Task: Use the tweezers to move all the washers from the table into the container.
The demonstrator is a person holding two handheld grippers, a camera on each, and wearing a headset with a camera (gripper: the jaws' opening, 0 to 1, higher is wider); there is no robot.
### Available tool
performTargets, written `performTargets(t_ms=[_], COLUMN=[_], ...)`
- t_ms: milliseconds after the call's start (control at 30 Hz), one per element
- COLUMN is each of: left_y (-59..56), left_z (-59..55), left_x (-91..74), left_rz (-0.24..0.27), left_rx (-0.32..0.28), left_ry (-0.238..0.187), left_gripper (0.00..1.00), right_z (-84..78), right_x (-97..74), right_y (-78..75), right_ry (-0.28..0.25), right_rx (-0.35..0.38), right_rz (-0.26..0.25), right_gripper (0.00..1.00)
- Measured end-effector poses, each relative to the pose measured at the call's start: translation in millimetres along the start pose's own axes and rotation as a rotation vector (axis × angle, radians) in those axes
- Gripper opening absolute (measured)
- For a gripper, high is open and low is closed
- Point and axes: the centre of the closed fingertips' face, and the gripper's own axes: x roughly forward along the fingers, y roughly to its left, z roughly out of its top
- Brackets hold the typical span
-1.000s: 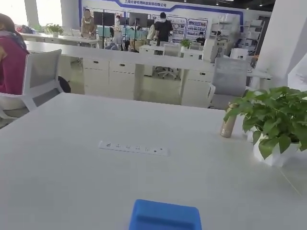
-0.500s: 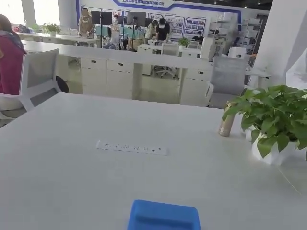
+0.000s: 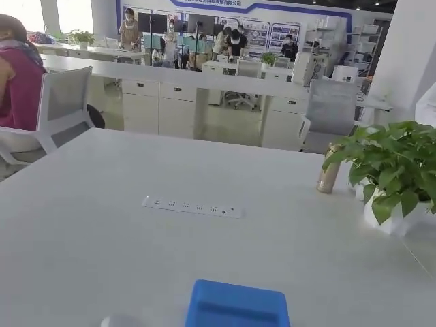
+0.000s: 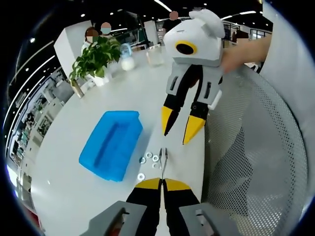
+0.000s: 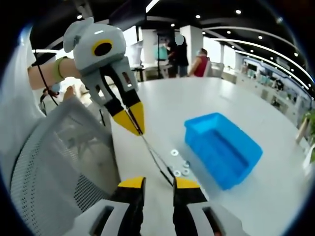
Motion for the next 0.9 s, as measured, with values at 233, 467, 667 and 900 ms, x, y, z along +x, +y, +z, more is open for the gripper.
performTargets(t_ms=[233,467,667,900], left_y=[-6.9,-16.0,-18.1,-9.4], left_z=[25.3,35.5,33.9,38.4], left_x=[-2.6,-1.5,-4.3,-18.2], left_rz=[-0.019,-0.045,-0.053,-0.029], left_rx=[0.084,0.174,0.165,0.145], left_ry=[-0.029,-0.029,-0.044,-0.072], left_gripper=[0.00,0.00,0.00,0.00], right_z=[11.1,-0.9,-1.8,17.3], right_x=[8.9,30.6,31.2,35.4], right_y=[2.2,12.4,9.8,10.8], right_ry=[0.019,0.076,0.089,0.063], right_rx=[-0.086,-0.156,-0.187,-0.256], right_rz=[0.038,0.108,0.116,0.119], right_gripper=[0.21,0.17,0.07,0.06])
